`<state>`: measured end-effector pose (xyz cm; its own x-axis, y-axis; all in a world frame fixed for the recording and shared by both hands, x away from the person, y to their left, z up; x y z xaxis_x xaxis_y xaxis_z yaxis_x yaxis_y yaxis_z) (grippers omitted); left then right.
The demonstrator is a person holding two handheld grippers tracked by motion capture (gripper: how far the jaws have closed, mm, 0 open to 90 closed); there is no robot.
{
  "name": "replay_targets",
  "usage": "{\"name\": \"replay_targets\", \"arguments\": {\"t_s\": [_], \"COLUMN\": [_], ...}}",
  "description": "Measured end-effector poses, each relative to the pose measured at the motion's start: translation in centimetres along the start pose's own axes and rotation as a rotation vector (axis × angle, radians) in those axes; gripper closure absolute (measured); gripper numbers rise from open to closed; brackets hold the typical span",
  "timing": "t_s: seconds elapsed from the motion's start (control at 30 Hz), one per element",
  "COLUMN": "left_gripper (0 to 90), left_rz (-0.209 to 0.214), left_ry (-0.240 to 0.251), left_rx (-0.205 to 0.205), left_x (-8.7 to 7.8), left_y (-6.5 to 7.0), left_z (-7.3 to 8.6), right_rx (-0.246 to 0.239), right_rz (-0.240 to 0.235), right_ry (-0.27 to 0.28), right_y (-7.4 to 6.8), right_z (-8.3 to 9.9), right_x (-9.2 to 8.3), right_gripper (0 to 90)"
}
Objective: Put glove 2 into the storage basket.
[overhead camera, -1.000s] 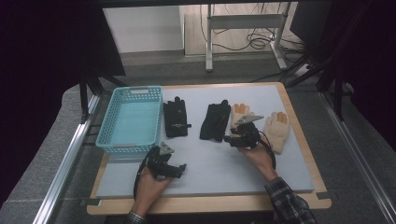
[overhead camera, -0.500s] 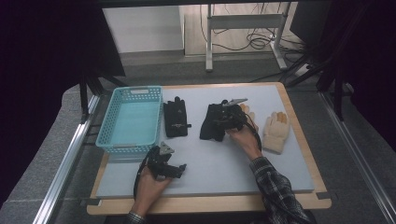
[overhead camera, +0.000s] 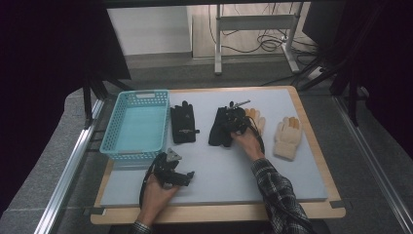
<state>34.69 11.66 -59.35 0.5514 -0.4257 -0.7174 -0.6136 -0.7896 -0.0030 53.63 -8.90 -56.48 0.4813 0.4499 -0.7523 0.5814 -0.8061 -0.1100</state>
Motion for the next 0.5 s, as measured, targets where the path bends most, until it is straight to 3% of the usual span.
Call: {"name": "replay_targets", "arguments": {"t_s": [0.13, 0.23, 0.3, 0.47, 0.5], "left_gripper": [1.3, 1.4, 1.4, 1.3, 1.3], "left_rz": [0.000, 0.000, 0.000, 0.000, 0.000], "left_ry": [0.000, -0.002, -0.002, -0.002, -0.002], "left_rx": [0.000, 0.003, 0.002, 0.002, 0.002], "left_x": [0.0, 0.0, 0.0, 0.0, 0.0], "left_y": [0.0, 0.0, 0.0, 0.0, 0.0], "left_z": [0.0, 0.0, 0.0, 0.0, 0.0], "right_rx": [-0.008, -0.062, -0.071, -0.083, -0.083], "right_rz": [-0.012, -0.001, 0.002, -0.083, -0.083], "right_ry": [0.000, -0.004, -0.001, 0.043, 0.043], "right_y": [-0.1, -0.3, -0.3, -2.2, -2.2], "right_z": [0.0, -0.1, -0.1, 0.0, 0.0], "right_x": [-0.1, -0.7, -1.0, -3.9, -3.9], "right_gripper": [81.3, 81.8, 81.8, 81.7, 81.7]}}
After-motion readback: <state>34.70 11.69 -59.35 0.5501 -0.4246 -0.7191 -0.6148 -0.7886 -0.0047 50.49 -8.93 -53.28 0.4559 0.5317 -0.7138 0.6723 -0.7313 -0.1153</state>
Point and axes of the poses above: each handheld gripper's, and its own axes: x roughly forward along the jaws, z roughly out of its underside, y roughly to its right, the point moved 6 cm from there along x, roughly forward along the jaws, and after that the axes turned 4 degrees about x, right-handed, at the moved point
